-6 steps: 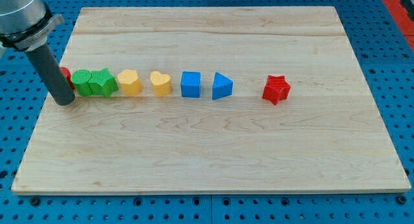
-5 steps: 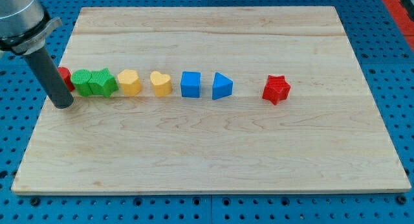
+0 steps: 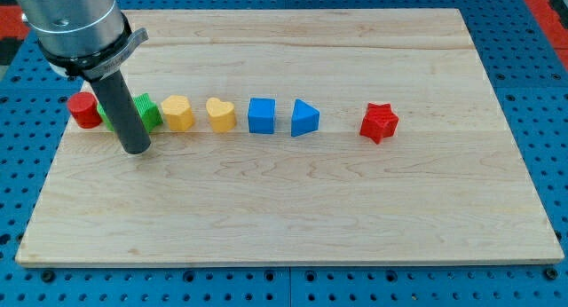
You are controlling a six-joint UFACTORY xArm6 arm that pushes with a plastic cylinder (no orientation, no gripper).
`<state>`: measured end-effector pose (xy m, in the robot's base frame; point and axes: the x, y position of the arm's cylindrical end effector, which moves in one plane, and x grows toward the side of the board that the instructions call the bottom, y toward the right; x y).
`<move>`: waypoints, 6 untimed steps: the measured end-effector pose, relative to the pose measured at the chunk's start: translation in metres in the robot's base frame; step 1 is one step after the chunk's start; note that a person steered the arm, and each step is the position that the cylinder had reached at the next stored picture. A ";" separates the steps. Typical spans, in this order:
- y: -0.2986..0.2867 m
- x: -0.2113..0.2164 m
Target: Push the yellow hexagon to the top of the yellow heart
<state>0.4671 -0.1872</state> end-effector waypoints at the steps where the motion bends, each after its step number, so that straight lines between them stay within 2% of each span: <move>1: 0.021 -0.005; 2: 0.025 -0.008; 5: 0.044 -0.114; 6: 0.072 -0.128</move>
